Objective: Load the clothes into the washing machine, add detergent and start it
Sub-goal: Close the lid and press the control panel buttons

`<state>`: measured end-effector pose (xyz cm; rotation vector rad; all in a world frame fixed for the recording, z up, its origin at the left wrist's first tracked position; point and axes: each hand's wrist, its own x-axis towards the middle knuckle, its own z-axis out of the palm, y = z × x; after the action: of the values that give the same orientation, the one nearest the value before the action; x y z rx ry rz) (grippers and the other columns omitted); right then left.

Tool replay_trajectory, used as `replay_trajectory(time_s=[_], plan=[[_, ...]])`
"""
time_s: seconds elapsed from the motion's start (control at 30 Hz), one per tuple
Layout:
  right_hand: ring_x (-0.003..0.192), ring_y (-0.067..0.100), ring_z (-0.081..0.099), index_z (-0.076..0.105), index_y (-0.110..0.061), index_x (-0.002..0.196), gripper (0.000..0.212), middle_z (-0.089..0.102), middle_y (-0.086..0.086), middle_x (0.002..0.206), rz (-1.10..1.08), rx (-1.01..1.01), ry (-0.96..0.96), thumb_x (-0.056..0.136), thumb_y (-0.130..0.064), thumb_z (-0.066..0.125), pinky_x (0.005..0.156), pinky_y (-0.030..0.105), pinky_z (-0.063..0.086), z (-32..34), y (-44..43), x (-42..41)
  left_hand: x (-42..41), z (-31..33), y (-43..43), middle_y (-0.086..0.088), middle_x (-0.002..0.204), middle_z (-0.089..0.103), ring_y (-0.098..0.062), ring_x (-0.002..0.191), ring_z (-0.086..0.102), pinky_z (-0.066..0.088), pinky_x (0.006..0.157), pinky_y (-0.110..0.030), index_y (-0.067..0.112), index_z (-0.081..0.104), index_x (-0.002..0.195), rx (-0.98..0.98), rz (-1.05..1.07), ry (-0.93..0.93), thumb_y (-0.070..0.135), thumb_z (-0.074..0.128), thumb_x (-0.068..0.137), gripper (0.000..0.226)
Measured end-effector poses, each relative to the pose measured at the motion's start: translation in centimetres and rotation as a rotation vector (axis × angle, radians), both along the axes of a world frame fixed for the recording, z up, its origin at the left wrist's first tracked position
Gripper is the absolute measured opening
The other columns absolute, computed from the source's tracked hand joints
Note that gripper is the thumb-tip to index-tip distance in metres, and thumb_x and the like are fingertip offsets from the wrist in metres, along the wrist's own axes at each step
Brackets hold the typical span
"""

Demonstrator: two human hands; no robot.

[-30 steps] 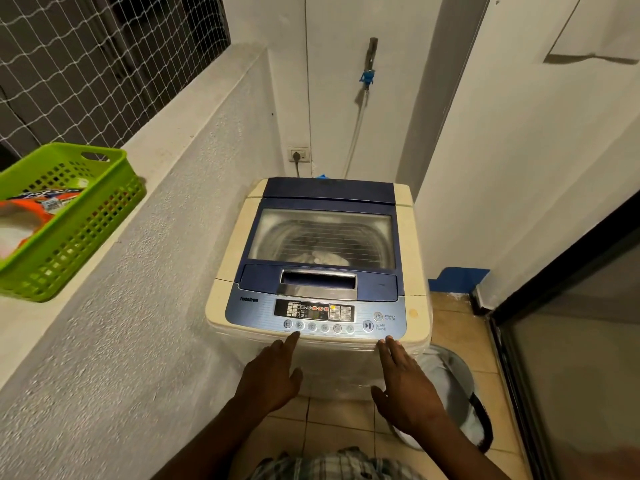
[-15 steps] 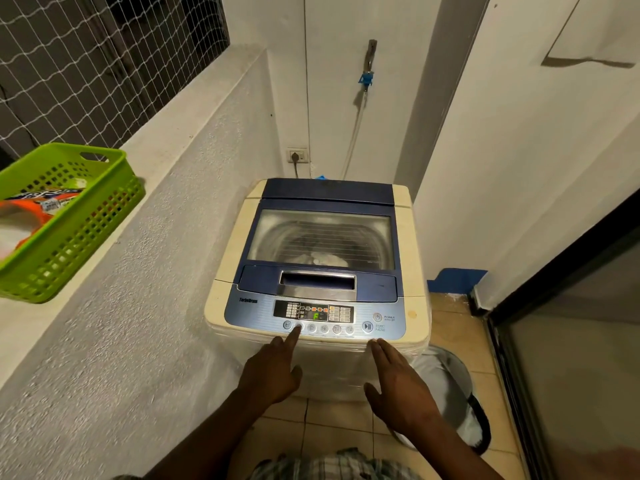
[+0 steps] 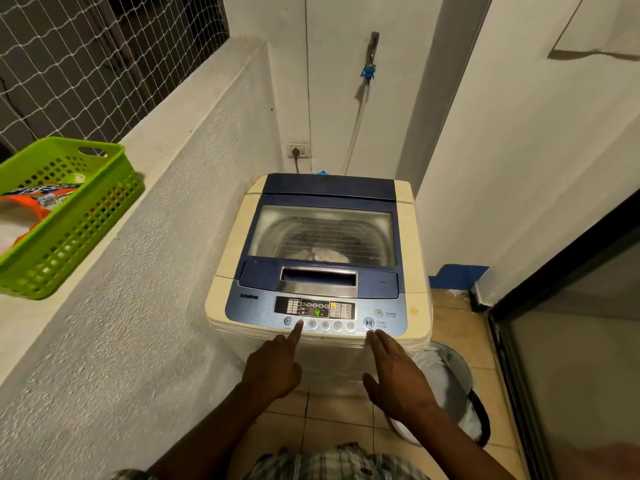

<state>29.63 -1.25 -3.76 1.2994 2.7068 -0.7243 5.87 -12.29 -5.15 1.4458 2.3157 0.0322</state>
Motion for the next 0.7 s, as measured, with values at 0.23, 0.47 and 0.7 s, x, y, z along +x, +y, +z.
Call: replay_trajectory(time_s=[0.23,0.47,0.7], plan=[[0.153,0.02,0.03,0.016,-0.019,0.164,0.086,0.023,0.0,0.169,0.009,0.018,-0.007,0.095,-0.039,0.062,0.117,0.029,0.039,0.2,0.4,-0.2,-0.2,0.2,-0.4,0.0,0.13,0.06,-0.017,0.113,0.062,0.056,0.091,-0.034,0.04,-0.003,0.162,0.041,0.005,0.0,0.051,0.055,0.095,0.09],[0.132,0.02,0.046,0.019,-0.019,0.163,0.087,0.041,0.0,0.151,0.016,0.041,-0.031,0.091,-0.036,0.066,0.1,0.029,0.049,0.6,1.2,-0.7,-0.3,-0.1,-0.8,-0.002,0.131,0.059,-0.02,0.115,0.061,0.058,0.092,-0.04,0.042,-0.006,0.161,0.043,0.02,-0.023,0.056,0.054,0.09,0.093],[0.127,0.019,0.046,0.02,-0.021,0.162,0.086,0.042,0.0,0.147,0.023,0.067,-0.078,0.09,-0.037,0.065,0.094,0.028,0.052,0.5,1.8,-1.3,-0.4,0.1,-0.9,-0.002,0.142,0.055,-0.019,0.123,0.058,0.056,0.095,-0.037,0.04,0.002,0.162,0.08,0.029,-0.026,0.056,0.054,0.092,0.089]])
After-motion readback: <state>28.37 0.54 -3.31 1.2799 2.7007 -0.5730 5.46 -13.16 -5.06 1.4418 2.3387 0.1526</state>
